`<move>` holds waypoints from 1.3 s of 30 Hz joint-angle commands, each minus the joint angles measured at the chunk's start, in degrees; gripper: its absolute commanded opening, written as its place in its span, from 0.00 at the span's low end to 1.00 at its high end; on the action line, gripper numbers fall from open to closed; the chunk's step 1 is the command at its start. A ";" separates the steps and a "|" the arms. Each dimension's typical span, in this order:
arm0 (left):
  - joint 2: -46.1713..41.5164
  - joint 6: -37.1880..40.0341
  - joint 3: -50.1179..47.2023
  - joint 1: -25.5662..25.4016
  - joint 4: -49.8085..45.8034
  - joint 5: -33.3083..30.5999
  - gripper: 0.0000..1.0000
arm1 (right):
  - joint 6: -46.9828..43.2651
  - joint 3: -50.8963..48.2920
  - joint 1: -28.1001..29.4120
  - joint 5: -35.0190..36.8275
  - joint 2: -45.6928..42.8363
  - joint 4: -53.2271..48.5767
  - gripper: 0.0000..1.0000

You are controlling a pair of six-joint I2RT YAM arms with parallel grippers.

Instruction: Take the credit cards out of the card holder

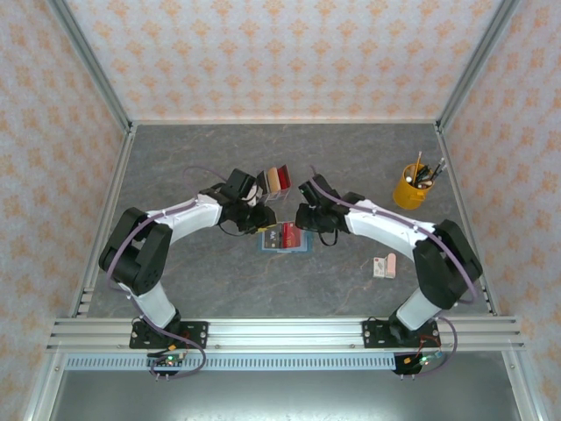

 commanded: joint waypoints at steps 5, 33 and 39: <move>-0.25 -1.98 -0.60 -0.06 1.16 -0.89 0.27 | 1.42 2.88 0.99 -6.44 5.45 2.39 0.28; 7.02 -3.80 2.87 -3.22 4.47 3.08 0.23 | 5.36 0.27 -0.65 -2.67 12.95 -1.04 0.22; 7.41 -3.71 2.21 -3.32 4.12 2.17 0.23 | 5.97 -0.19 -0.92 -2.39 13.28 -0.87 0.22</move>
